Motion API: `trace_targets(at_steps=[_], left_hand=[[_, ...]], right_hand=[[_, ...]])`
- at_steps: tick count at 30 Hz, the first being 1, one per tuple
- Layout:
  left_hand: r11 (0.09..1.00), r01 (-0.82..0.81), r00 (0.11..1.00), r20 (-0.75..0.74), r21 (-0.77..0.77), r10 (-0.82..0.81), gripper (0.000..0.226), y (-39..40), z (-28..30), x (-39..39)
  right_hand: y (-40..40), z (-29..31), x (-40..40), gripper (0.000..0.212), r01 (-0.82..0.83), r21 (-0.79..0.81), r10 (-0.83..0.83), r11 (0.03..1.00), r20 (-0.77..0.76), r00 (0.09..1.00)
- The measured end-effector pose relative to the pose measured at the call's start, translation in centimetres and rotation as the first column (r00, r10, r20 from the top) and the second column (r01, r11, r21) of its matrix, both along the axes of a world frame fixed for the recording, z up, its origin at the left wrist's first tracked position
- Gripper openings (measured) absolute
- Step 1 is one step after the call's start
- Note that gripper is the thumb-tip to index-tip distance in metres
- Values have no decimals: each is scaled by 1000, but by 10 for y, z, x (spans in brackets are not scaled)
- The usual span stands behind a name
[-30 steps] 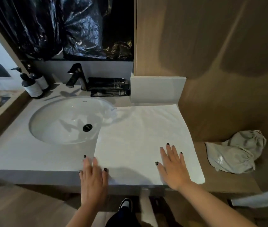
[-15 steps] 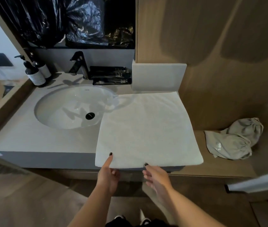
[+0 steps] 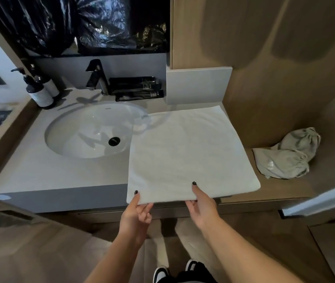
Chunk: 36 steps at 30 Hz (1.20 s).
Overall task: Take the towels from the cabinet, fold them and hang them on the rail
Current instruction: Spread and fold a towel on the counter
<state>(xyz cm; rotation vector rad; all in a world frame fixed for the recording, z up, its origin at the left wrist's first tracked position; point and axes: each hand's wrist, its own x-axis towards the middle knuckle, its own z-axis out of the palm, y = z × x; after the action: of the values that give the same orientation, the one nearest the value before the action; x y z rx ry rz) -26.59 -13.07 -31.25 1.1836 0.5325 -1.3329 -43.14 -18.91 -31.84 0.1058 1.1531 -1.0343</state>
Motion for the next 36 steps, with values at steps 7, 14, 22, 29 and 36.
trace_targets(at_steps=[7, 14, 22, 29, 36], left_hand=[[957, 289, 919, 282, -4, -276, 34, 16, 10, 19], [904, 410, 684, 617, 117, -390, 27, 16, 23, 39], [817, 556, 297, 881, 154, -369, 39, 17, 45, 50], [663, 710, 99, 898, 238, -428, 19, 18, 58, 78], [536, 778, -99, 907, 327, -410, 21, 16, 75, 96]], right_hand=[[4, 4, -44, 30, 177, -26, -179, 984, -139, 974], [3, 24, -106, 21, 240, -102, -261, 965, -328, 908], [1, 49, -153, 41, -76, -169, -58, 983, -670, 740], [-13, 75, -157, 32, -541, -58, 143, 839, -936, 321], [-14, 91, -168, 11, -741, 145, 86, 656, -989, -117]])
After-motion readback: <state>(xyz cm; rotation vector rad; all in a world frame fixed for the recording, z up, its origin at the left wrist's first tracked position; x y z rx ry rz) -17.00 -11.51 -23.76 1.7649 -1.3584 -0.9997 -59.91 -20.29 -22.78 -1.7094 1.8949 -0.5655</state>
